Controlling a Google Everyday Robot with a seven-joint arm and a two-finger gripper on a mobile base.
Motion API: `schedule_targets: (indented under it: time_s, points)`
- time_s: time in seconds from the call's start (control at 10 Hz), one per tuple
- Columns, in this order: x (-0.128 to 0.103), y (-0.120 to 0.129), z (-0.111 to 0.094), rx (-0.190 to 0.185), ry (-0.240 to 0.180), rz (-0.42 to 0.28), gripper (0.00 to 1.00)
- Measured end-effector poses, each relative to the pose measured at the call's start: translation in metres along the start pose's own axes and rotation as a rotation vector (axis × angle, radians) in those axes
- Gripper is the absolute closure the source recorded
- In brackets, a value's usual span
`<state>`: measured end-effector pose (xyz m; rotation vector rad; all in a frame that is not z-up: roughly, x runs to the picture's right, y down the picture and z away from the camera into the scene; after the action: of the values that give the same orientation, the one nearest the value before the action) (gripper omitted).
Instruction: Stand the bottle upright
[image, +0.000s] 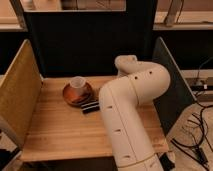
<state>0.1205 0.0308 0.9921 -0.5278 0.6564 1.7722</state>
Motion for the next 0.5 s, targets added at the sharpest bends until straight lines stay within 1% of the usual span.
schedule_targets:
  time_s: [0.1,0.2,0.4,0.5]
  points:
    - [-0.0002,0.0004,0.0000,0.001,-0.001,-0.001,0.28]
    - [-0.0023,0.0015,-0.0006,0.000,-0.009,-0.002,0.40]
    - [-0.0048,0.0057,-0.0027,-0.004,-0.024,-0.007,0.58]
    - [-0.0041,0.0075,-0.0028,-0.005,-0.026,-0.010,0.70]
